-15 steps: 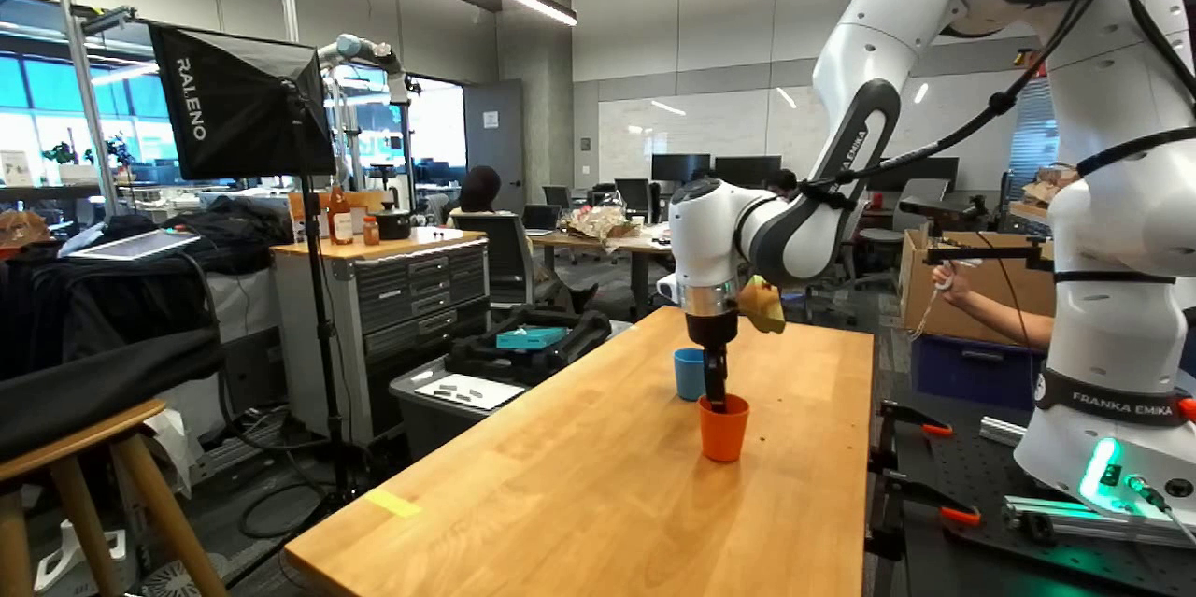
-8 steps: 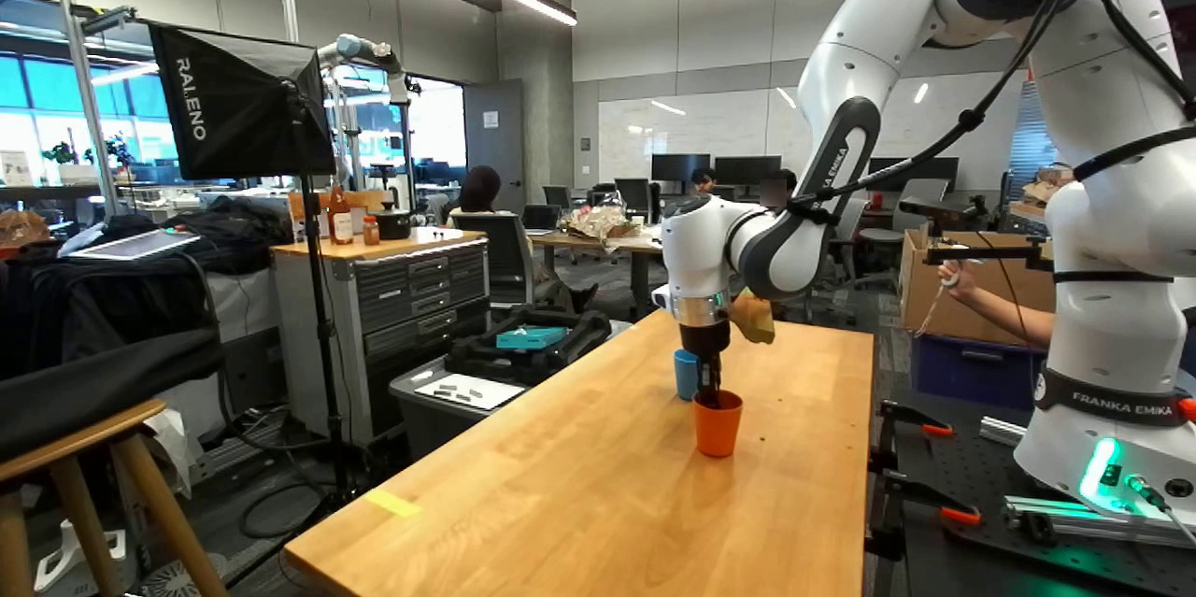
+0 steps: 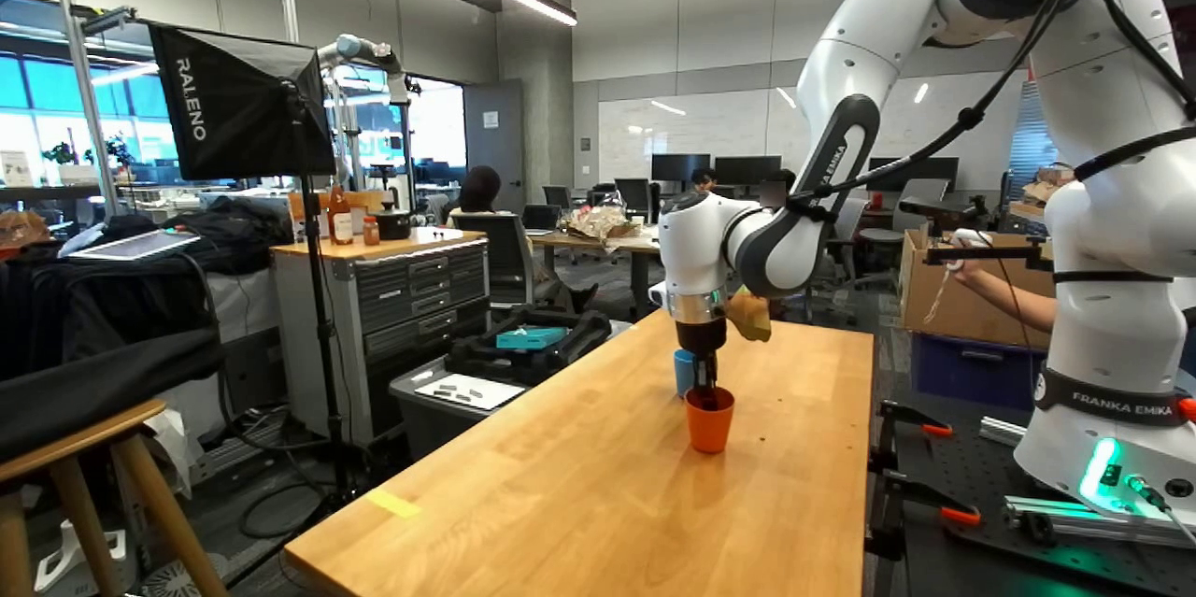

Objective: Put the orange cup inside the blue cup

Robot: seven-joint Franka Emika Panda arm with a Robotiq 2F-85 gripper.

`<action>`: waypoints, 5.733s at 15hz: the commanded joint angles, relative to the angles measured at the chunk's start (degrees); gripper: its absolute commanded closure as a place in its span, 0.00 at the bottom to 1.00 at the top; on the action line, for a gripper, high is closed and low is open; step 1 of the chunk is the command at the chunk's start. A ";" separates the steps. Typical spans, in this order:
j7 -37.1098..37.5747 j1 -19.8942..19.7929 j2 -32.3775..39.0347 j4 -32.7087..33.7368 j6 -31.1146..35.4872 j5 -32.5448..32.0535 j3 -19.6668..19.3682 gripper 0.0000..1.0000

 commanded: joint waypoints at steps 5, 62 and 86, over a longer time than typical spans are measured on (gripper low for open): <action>-3.10 0.52 -2.96 6.84 -6.18 4.59 -0.26 0.97; -0.63 -5.62 -0.99 17.08 -19.36 4.42 -5.89 0.20; -12.57 -1.27 -26.32 4.45 -21.86 14.97 5.85 0.00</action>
